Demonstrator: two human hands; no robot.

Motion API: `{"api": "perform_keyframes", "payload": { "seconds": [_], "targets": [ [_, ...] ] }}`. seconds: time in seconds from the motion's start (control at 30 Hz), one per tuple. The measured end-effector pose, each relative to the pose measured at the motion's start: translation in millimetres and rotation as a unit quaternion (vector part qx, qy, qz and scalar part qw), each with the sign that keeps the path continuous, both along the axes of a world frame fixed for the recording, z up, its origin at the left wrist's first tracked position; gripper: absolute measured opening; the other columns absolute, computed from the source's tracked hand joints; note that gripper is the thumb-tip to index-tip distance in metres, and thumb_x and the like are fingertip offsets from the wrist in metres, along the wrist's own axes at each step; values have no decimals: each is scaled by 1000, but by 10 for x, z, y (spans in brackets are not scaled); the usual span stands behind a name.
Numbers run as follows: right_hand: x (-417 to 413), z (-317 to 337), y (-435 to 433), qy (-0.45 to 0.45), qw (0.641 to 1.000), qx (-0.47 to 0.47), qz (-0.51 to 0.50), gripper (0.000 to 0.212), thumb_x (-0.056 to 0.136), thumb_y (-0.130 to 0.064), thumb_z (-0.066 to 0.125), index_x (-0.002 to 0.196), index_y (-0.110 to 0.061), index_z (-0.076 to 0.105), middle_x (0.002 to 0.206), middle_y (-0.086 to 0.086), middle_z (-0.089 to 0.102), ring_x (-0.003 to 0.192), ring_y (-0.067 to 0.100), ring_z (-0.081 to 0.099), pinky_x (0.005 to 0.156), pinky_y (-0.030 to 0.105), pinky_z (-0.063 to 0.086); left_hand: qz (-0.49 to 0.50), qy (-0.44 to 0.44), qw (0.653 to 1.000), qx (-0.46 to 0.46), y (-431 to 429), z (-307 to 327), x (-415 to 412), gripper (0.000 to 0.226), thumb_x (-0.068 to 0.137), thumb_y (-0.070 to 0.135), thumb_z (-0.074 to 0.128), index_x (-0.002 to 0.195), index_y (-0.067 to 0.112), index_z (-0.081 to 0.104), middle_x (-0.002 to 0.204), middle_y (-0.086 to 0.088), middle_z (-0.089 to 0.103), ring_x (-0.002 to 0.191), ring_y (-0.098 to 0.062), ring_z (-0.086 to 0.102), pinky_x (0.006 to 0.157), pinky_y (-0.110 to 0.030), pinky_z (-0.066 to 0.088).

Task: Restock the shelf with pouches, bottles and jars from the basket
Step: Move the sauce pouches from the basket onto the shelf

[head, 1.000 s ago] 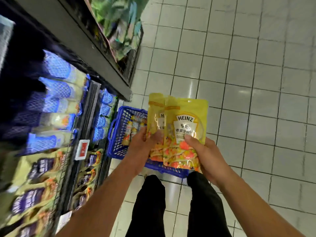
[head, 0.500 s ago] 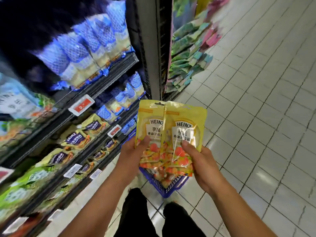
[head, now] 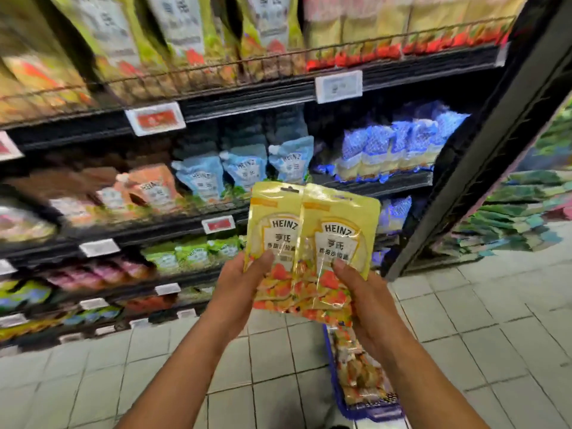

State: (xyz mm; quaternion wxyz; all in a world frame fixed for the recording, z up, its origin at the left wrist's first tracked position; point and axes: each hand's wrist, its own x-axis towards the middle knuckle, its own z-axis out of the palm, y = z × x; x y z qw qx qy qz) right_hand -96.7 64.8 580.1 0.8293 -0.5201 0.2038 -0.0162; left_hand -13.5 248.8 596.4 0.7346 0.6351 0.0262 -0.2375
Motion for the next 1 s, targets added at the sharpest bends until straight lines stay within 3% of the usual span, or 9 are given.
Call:
{"api": "perform_keyframes", "payload": {
  "seconds": [0.13, 0.3, 0.43, 0.57, 0.7, 0.87, 1.0],
  "targets": [
    [232, 142, 690, -10, 999, -4, 53, 34, 81, -38, 70, 111, -22, 75, 109, 16, 75, 100, 36, 73, 84, 50, 60, 67, -32, 997, 0, 781, 97, -35, 27, 75, 32, 74, 93, 12, 70, 78, -7, 75, 69, -21, 73, 55, -32, 56],
    [397, 287, 1581, -22, 994, -11, 109, 49, 79, -39, 72, 121, -15, 70, 112, 16, 75, 103, 36, 72, 89, 53, 57, 124, -66, 990, -2, 1716, 223, -135, 29, 75, 25, 82, 94, 9, 68, 78, -4, 76, 70, -21, 74, 54, -30, 57],
    [505, 442, 2238, -40, 988, -13, 150, 35, 78, -38, 75, 110, -24, 75, 109, 16, 76, 100, 36, 73, 83, 54, 60, 177, -79, 981, -5, 2384, 318, -181, 28, 79, 23, 74, 102, 9, 69, 84, -7, 77, 77, -24, 75, 57, -32, 58],
    [622, 621, 2808, -47, 983, -15, 178, 32, 70, -42, 79, 100, -31, 78, 103, 15, 77, 93, 34, 75, 68, 42, 62, 204, -105, 973, -16, 2931, 469, -173, 44, 72, 29, 76, 111, 12, 70, 94, -12, 77, 85, -28, 75, 64, -34, 60],
    [734, 745, 3208, -58, 980, -25, 191, 39, 71, -43, 77, 103, -22, 77, 103, 15, 77, 93, 34, 75, 66, 41, 62, 218, -127, 967, -41, 3346, 604, -125, 45, 70, 30, 76, 112, 13, 70, 96, -12, 77, 88, -28, 75, 66, -32, 60],
    [903, 908, 3409, -89, 975, -36, 199, 35, 77, -41, 76, 109, -26, 76, 111, 15, 75, 102, 35, 73, 84, 53, 60, 203, -136, 967, -74, 3564, 722, 42, 46, 72, 29, 77, 116, 16, 69, 106, -13, 76, 97, -31, 74, 72, -36, 61],
    [1106, 1045, 3389, -101, 978, -47, 174, 35, 76, -38, 73, 107, -21, 76, 107, 14, 76, 97, 32, 75, 71, 39, 62, 186, -161, 966, -80, 3561, 848, 297, 40, 72, 30, 78, 110, 22, 72, 107, -11, 76, 98, -28, 74, 73, -34, 61]
  ]
}}
